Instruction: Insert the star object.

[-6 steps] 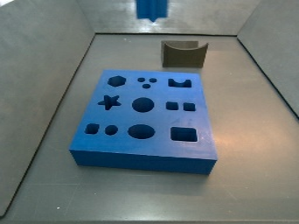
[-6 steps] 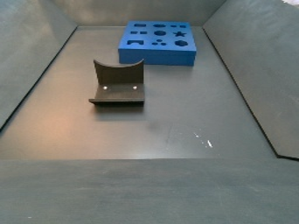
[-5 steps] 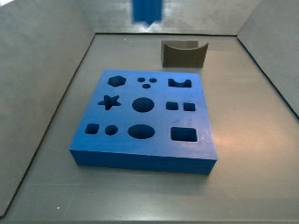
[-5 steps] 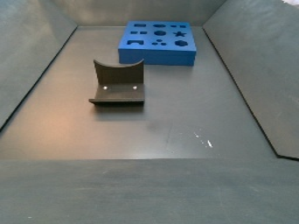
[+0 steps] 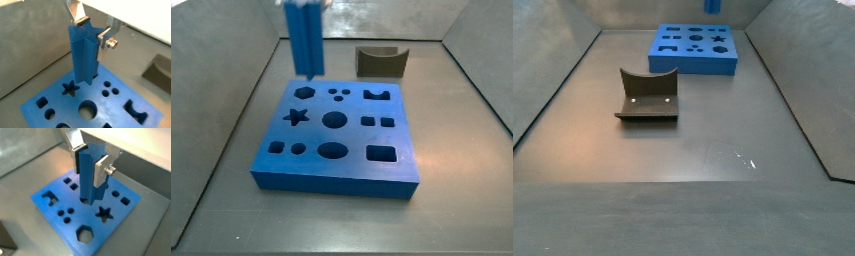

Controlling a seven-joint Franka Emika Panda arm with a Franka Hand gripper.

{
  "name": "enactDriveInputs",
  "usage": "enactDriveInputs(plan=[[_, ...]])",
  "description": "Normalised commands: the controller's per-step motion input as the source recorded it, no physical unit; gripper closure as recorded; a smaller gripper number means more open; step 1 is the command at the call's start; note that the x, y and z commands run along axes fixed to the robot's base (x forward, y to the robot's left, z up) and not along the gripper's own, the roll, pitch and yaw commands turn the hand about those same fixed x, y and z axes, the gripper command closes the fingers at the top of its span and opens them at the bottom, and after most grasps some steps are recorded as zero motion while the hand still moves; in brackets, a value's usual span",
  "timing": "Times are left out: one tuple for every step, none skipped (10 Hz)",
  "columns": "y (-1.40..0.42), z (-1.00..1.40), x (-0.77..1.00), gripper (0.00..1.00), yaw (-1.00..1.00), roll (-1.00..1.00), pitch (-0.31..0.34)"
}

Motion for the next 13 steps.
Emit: enactDriveInputs(plan=[[0.0, -1.0, -0.16, 1.0, 0.14, 0.02, 0.0], [-0.04, -1.0, -0.05, 1.0, 0.09, 0.03, 0.0], [-0.05, -1.0, 0.0, 1.0, 0.08, 0.0, 0.0], [-0.07, -0.91, 0.0, 1.0, 0.0, 0.0, 0.0], [-0.1, -0.64, 0.0, 1.0, 0.0, 0.0, 0.003], [-0.08, -0.59, 0.0, 1.0, 0.0, 0.02, 0.033], [-0.04, -0.55, -0.03, 1.0, 0.0, 0.02, 0.016], [-0.04, -0.49, -0.02, 1.0, 0.0, 0.0, 0.009], [-0.11, -0.44, 0.0, 1.0, -0.15, 0.0, 0.0], [-0.09, -0.38, 0.0, 1.0, -0.24, 0.0, 0.026], [-0.08, -0.33, -0.05, 1.0, -0.29, 0.03, 0.064], [-0.07, -0.28, -0.19, 1.0, -0.28, 0.03, 0.066], [-0.07, -0.26, -0.25, 1.0, -0.32, 0.02, 0.06]])
